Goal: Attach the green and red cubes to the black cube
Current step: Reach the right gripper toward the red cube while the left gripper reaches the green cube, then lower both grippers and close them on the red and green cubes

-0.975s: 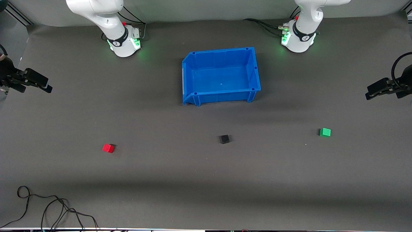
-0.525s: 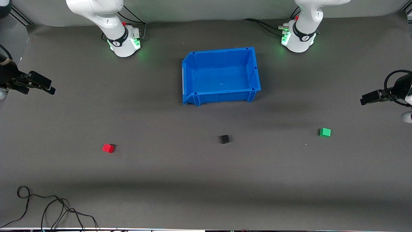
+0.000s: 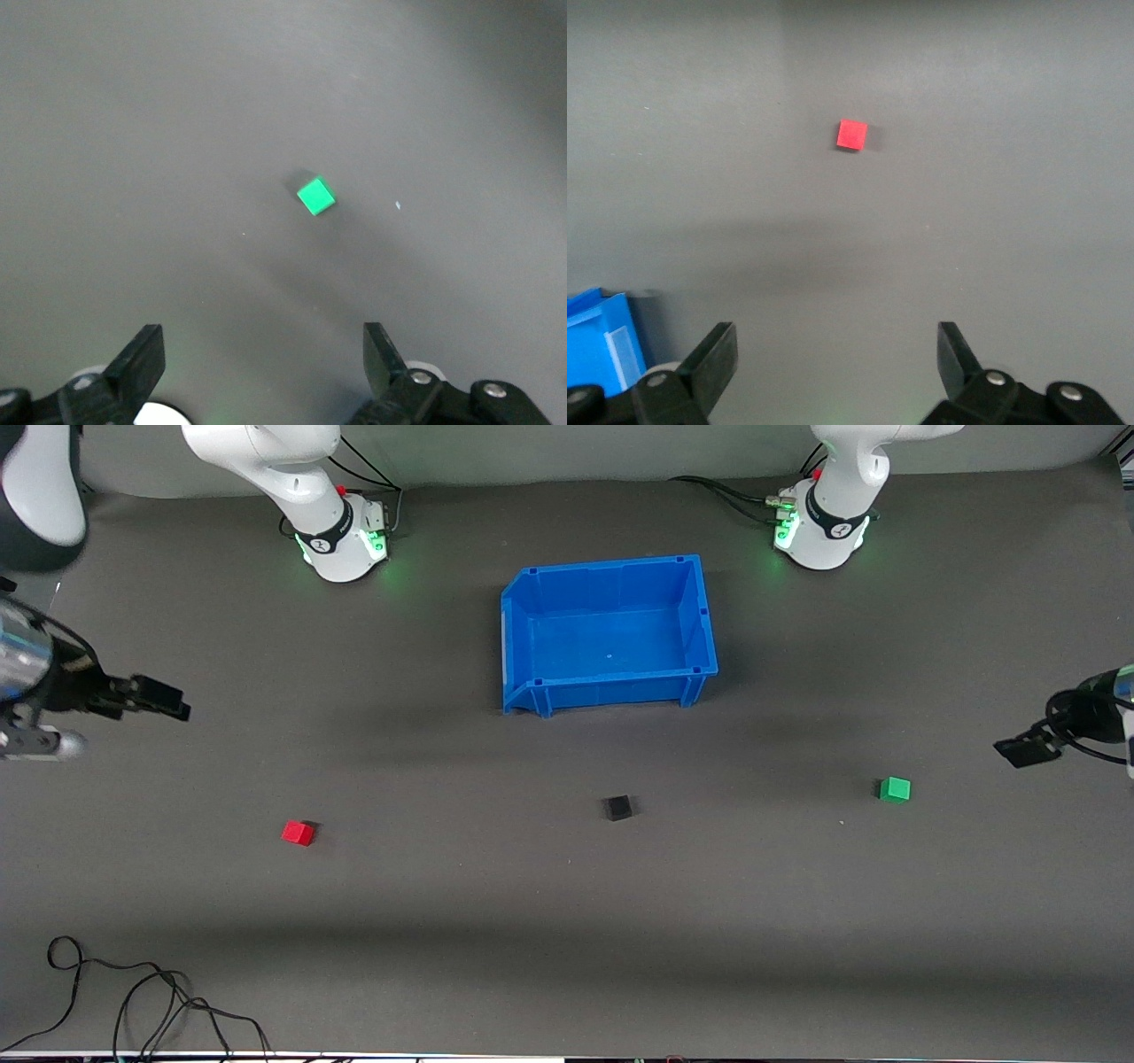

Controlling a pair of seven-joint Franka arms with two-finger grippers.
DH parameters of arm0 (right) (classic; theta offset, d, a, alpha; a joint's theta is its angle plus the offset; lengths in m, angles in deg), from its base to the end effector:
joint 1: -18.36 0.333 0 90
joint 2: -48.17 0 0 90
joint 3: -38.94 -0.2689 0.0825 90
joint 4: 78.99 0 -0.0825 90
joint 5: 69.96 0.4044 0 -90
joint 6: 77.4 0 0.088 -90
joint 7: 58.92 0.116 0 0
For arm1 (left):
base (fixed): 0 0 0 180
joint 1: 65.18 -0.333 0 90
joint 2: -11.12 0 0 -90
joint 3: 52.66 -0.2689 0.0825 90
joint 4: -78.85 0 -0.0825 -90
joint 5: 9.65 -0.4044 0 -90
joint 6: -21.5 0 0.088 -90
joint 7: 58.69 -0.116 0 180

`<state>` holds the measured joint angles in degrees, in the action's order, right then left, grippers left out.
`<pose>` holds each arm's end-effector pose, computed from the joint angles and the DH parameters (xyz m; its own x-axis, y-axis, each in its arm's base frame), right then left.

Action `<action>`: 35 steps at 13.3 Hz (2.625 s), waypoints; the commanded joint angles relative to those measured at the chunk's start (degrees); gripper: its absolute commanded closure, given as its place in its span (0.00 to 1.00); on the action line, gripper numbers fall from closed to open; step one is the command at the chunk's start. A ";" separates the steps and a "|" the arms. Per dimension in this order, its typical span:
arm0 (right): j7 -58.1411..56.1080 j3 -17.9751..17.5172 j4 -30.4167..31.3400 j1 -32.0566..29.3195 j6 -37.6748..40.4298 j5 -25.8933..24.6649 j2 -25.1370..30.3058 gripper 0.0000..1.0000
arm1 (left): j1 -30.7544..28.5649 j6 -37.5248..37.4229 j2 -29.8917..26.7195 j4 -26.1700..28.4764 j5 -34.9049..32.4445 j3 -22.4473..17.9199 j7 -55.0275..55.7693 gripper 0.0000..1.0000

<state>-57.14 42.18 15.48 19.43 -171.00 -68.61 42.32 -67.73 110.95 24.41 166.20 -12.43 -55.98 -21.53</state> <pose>0.5956 -0.0190 0.4754 0.9906 -0.0705 -0.1173 -0.0726 -0.9973 -0.0138 0.6150 0.0664 0.4517 0.7223 0.6815 -0.1175 0.6624 -0.7306 -0.1656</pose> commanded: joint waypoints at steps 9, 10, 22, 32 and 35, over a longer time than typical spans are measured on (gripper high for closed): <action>-6.62 3.00 -9.03 -3.18 -10.53 3.22 -25.59 0.00 | -3.96 13.71 14.12 0.54 5.07 0.15 35.94 0.00; -5.83 2.92 -9.30 -3.09 -12.29 3.31 -26.83 0.00 | -3.87 15.04 15.09 1.06 5.07 0.15 37.02 0.00; 2.85 2.39 -11.06 -1.78 -20.40 13.42 -37.65 0.00 | -1.76 39.13 16.42 22.34 4.72 0.24 36.24 0.08; 3.67 2.39 -12.03 -0.63 -24.97 13.41 -42.14 0.00 | -0.79 42.48 18.62 24.01 -1.16 0.41 35.36 0.17; 3.58 2.39 -10.63 -0.63 -24.53 13.33 -42.14 0.00 | -1.14 42.39 18.62 24.01 -1.61 0.33 35.44 0.19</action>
<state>-54.39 44.43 4.99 18.70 -195.66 -55.94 0.94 -68.76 152.72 44.12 188.72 -13.14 -55.44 14.39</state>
